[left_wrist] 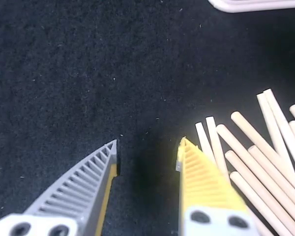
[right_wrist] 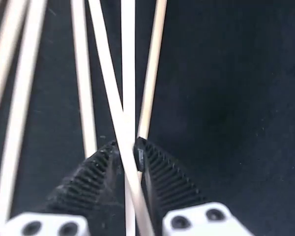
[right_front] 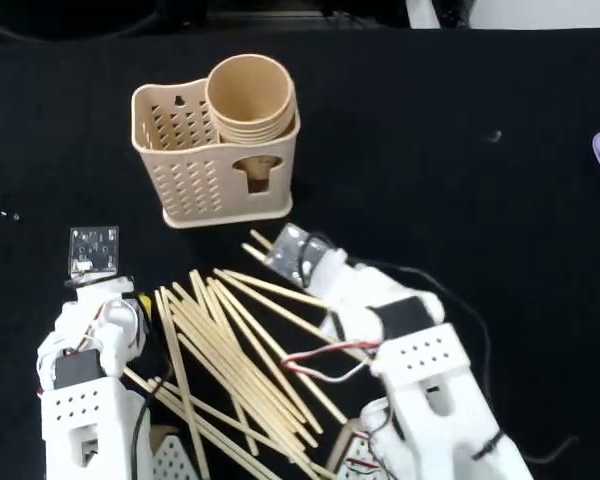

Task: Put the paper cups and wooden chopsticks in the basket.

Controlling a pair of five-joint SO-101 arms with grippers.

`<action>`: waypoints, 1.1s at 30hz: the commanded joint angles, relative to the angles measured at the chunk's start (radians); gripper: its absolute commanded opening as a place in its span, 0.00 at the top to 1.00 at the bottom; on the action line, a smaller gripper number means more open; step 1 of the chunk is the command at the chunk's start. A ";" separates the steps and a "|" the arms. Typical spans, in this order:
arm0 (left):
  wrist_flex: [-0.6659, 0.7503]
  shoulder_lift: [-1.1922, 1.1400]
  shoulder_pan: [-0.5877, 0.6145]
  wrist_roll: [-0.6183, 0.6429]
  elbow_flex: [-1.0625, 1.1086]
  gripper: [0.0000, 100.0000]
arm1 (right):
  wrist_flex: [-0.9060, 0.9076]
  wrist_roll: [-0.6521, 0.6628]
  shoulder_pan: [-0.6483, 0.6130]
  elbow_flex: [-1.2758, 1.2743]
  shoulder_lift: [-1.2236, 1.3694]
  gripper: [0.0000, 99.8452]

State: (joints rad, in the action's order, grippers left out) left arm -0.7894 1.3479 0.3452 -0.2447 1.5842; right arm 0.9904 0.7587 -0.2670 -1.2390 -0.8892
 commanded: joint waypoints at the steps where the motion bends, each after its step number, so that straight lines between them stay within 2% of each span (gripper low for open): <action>1: 0.020 0.009 0.004 0.006 -0.018 0.80 | -0.160 0.071 0.126 -0.004 0.094 0.99; 5: 0.020 0.009 0.004 0.006 -0.019 0.80 | -0.196 0.071 0.141 0.039 0.254 0.98; 7: 0.020 0.009 0.004 0.006 -0.019 0.80 | -0.203 0.031 0.118 0.073 0.334 0.97; 12: 0.020 0.009 0.004 0.006 -0.018 0.80 | -0.198 -0.031 0.032 0.145 0.486 0.87; 16: 0.020 0.009 0.004 0.006 -0.018 0.80 | -0.204 -0.038 -0.018 0.179 0.555 0.89; 21: 0.020 0.009 0.004 0.006 -0.018 0.80 | -0.204 -0.032 -0.014 0.222 0.582 0.92; 25: 0.020 0.009 0.004 0.006 -0.018 0.80 | -0.204 -0.031 -0.014 0.243 0.579 0.99; 30: 0.020 0.009 0.004 0.006 -0.018 0.80 | -0.204 -0.031 -0.012 0.249 0.581 0.99; 33: 0.020 0.009 0.004 0.006 -0.018 0.80 | -0.203 -0.029 0.037 0.252 0.581 0.99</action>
State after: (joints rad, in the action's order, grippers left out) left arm -0.7894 1.3479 0.3452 -0.2447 1.5842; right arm 0.7971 0.7342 -0.2608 -1.0457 -0.3076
